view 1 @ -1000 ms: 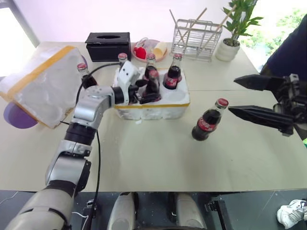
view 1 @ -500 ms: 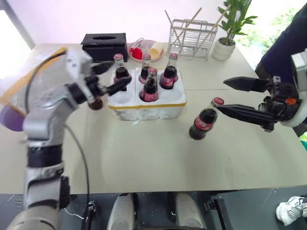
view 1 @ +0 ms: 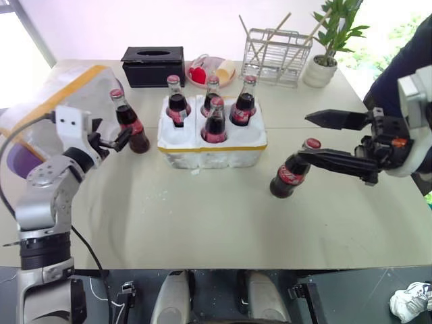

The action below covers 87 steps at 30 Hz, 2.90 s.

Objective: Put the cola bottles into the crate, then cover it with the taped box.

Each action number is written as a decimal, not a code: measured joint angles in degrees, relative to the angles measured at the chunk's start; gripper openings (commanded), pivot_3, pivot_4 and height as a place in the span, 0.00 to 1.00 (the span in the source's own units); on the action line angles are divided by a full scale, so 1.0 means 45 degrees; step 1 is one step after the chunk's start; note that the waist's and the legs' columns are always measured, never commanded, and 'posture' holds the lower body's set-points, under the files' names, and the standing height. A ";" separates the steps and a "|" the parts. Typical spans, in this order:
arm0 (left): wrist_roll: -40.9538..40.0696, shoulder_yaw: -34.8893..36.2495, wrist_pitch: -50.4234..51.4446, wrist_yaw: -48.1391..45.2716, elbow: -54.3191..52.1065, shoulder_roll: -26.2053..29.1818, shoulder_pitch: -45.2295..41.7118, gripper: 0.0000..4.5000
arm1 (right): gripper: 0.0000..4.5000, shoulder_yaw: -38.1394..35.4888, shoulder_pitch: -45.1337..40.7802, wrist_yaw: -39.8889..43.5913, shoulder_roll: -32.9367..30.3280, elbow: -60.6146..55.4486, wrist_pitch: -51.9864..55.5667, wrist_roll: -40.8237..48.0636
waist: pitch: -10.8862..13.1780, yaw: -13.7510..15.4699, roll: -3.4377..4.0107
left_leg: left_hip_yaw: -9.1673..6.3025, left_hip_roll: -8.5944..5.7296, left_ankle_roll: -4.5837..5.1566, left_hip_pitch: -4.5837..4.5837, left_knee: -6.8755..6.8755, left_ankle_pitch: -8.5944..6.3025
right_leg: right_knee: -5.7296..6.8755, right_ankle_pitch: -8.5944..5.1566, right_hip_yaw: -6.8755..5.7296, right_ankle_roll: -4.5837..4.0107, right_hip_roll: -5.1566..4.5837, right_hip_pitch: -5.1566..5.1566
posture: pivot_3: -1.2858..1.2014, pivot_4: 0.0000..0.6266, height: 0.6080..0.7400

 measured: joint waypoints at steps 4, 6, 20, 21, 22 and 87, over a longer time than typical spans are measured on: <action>0.0230 -0.0538 -0.0789 -0.0461 0.1677 -0.0106 -0.0977 0.99 | 1.00 0.0078 -0.0333 -0.0058 0.0002 -0.0064 0.0033 0.0147 | 0.0000 0.0010 -0.0001 | 0.0004 -0.0001 0.0000 -0.0003 0.0003 0.0000 | -0.0006 0.0000 0.0000 0.0000 -0.0004 0.0002 | 0.52 0.24 1.00; 0.0341 -0.0767 -0.1126 -0.0685 0.2339 -0.0119 -0.1308 0.99 | 1.00 0.0083 -0.0344 -0.0105 0.0005 -0.0067 0.0072 0.0218 | 0.0000 0.0006 -0.0001 | 0.0006 -0.0001 0.0001 -0.0003 0.0001 0.0000 | -0.0006 0.0000 -0.0002 0.0000 -0.0003 0.0000 | 0.52 0.24 1.00; 0.1405 -0.1771 -0.3426 -0.1952 0.6912 -0.0330 -0.3298 0.72 | 1.00 0.0054 -0.0269 -0.0563 0.0090 -0.0280 0.0159 0.0237 | 0.0001 -0.0009 -0.0002 | 0.0007 0.0003 0.0002 -0.0009 -0.0003 -0.0001 | -0.0003 0.0014 -0.0005 0.0024 -0.0004 -0.0009 | 0.52 0.24 1.00; 0.1244 -0.1714 -0.3201 -0.2081 0.6499 -0.0156 -0.3018 0.72 | 1.00 0.0008 -0.0194 -0.0598 0.0096 -0.0332 0.0164 0.0260 | 0.0001 -0.0017 -0.0003 | 0.0009 0.0004 0.0002 -0.0012 -0.0004 -0.0001 | -0.0005 0.0012 -0.0004 0.0020 -0.0005 -0.0010 | 0.52 0.24 1.00; 0.0971 -0.1546 -0.2796 -0.2302 0.5962 0.0091 -0.2652 0.72 | 1.00 -0.0049 -0.0088 -0.0649 0.0100 -0.0350 0.0178 0.0293 | 0.0003 -0.0074 -0.0005 | 0.0016 0.0005 0.0005 -0.0013 -0.0007 -0.0003 | -0.0006 0.0012 0.0001 0.0020 -0.0007 -0.0017 | 0.52 0.24 1.00; -0.1732 -0.2584 0.1234 -0.6578 0.3873 -0.0026 -0.4976 0.99 | 1.00 -0.2115 0.3040 -0.2092 0.0585 -0.0869 0.0244 -0.0138 | 0.0053 0.0179 -0.0079 | -0.0035 -0.0005 0.0008 -0.0078 0.0028 0.0001 | 0.0008 0.0045 -0.0020 0.0076 0.0007 -0.0037 | 0.52 0.24 1.00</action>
